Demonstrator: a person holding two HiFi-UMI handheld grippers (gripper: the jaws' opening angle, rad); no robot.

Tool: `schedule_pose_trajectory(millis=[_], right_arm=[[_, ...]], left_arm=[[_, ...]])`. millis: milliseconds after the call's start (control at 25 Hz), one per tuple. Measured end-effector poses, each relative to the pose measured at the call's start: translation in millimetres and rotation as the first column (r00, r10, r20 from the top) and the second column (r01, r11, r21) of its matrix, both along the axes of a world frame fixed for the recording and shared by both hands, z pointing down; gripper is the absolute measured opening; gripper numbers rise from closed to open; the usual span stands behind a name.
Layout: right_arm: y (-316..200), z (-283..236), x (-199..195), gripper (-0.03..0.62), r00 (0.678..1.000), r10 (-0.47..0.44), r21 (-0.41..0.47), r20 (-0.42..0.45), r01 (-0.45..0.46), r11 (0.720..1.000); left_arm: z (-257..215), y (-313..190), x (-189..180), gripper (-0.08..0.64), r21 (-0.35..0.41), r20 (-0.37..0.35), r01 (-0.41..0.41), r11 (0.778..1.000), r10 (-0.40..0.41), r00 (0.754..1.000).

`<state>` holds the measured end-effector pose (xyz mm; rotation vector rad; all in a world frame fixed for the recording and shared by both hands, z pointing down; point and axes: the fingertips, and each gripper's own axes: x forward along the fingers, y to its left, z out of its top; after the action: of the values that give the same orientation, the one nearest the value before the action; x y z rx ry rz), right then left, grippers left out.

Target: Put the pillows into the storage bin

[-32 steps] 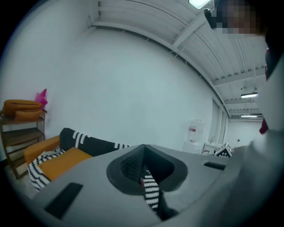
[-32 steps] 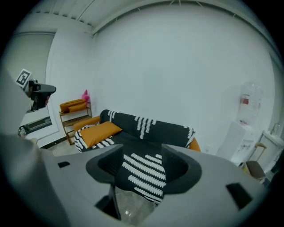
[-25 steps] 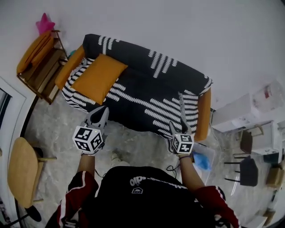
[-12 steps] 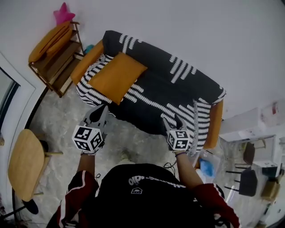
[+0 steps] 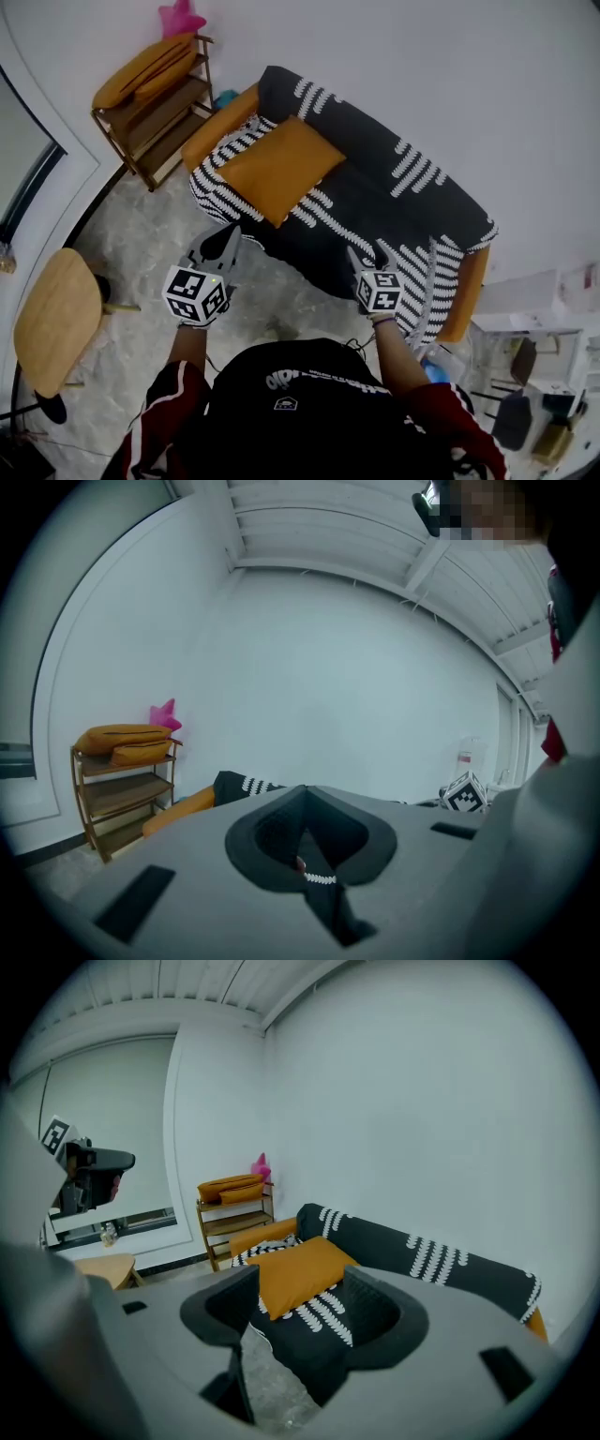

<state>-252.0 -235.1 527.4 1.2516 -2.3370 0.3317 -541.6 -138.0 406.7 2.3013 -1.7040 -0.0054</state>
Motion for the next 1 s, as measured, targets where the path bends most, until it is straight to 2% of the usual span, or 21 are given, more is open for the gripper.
schedule_pose_trajectory(millis=[320, 520, 680, 800, 1000], right_arm=[[-39.9, 13.6, -61.7, 0.281, 0.994, -0.107, -0.02, 0.02, 0.108, 0.994], [-77.2, 31.2, -99.4, 0.282, 0.984, -0.174, -0.045, 0.034, 0.175, 0.984], [-111.6, 48.6, -123.4, 0.284, 0.978, -0.205, -0.078, 0.044, 0.208, 0.975], [-127.2, 68.4, -137.1, 0.287, 0.976, -0.211, -0.135, 0.063, 0.217, 0.967], [-183.5, 105.2, -153.6, 0.293, 0.973, -0.211, -0.191, 0.09, 0.224, 0.956]], left_arm=[[2.4, -6.6, -31.1, 0.002, -0.001, 0.006, 0.084, 0.996, -0.084, 0.996], [5.5, -23.6, -41.3, 0.002, -0.006, 0.052, 0.116, 0.993, -0.115, 0.992], [12.6, -50.2, -49.5, 0.002, -0.029, 0.064, 0.14, 0.99, -0.138, 0.988], [19.0, -66.9, -52.5, 0.002, -0.071, 0.072, 0.149, 0.986, -0.144, 0.987], [32.4, -124.0, -49.2, 0.002, -0.097, 0.098, 0.148, 0.984, -0.139, 0.985]])
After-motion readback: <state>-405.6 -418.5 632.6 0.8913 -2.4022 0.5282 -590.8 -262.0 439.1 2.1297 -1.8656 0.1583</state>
